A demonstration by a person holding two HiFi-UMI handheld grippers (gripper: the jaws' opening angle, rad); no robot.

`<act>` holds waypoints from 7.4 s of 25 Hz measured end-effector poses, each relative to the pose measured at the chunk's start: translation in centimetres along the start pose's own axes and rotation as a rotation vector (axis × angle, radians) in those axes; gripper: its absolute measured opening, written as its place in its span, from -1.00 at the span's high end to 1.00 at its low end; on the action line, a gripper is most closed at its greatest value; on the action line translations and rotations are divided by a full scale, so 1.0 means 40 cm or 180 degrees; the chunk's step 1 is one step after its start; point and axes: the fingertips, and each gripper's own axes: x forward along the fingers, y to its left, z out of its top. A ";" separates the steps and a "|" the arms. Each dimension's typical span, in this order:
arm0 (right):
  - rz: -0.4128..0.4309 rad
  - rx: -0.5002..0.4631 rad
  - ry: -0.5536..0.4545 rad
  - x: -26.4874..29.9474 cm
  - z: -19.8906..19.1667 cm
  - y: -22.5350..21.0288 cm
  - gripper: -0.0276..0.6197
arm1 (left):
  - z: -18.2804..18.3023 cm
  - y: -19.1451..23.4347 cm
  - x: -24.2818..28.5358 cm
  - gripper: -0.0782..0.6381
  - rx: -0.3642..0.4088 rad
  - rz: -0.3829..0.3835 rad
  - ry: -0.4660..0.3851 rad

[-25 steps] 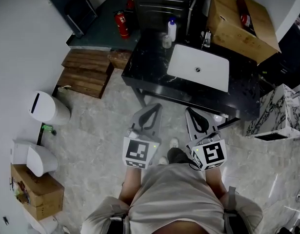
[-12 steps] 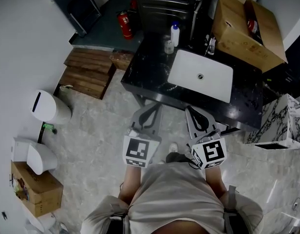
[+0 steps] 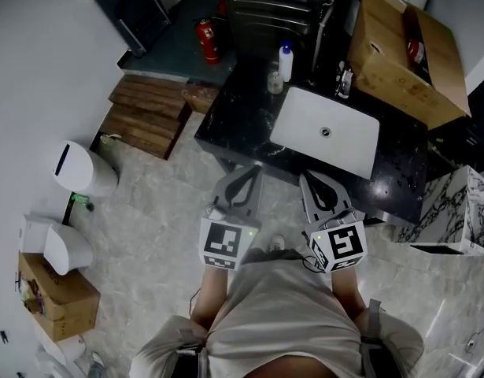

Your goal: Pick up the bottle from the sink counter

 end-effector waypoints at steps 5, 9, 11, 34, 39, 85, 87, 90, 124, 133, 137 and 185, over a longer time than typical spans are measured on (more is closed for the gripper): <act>0.0094 0.0059 0.0006 0.023 -0.004 -0.015 0.93 | 0.005 0.004 0.020 0.78 0.0014 0.0053 0.0025; 0.0149 0.0063 0.0014 0.044 -0.005 -0.025 0.93 | 0.011 0.017 0.039 0.78 0.0030 0.0088 0.0022; 0.0165 0.0066 0.0026 0.056 -0.006 -0.032 0.93 | 0.012 0.024 0.050 0.78 0.0032 0.0094 0.0020; 0.0043 0.0042 0.0154 0.254 -0.013 -0.122 0.93 | -0.013 0.177 0.230 0.78 -0.0037 -0.0048 0.0087; -0.0027 0.0037 0.0208 0.303 -0.021 -0.146 0.93 | -0.020 0.213 0.279 0.78 -0.0039 -0.0133 0.0108; -0.0747 0.0176 0.0648 0.619 -0.164 -0.306 0.93 | -0.211 0.385 0.648 0.78 -0.0179 -0.1081 0.0480; -0.0748 0.0163 0.0662 0.628 -0.172 -0.312 0.93 | -0.215 0.389 0.655 0.78 -0.0177 -0.1074 0.0478; -0.0733 0.0153 0.0680 0.642 -0.182 -0.320 0.93 | -0.225 0.398 0.667 0.78 -0.0196 -0.1042 0.0454; -0.0408 0.0402 0.0975 0.778 -0.374 -0.417 0.93 | -0.390 0.429 0.855 0.78 -0.0204 -0.0872 0.0700; -0.0369 0.0452 0.1010 0.806 -0.412 -0.432 0.93 | -0.436 0.428 0.881 0.78 -0.0202 -0.0902 0.0837; -0.0365 0.0463 0.1026 0.815 -0.427 -0.445 0.93 | -0.456 0.423 0.895 0.77 -0.0192 -0.0905 0.0912; -0.0440 0.0639 0.1185 0.815 -0.504 -0.508 0.93 | -0.602 0.395 1.072 -0.10 -0.0125 -0.0998 0.1368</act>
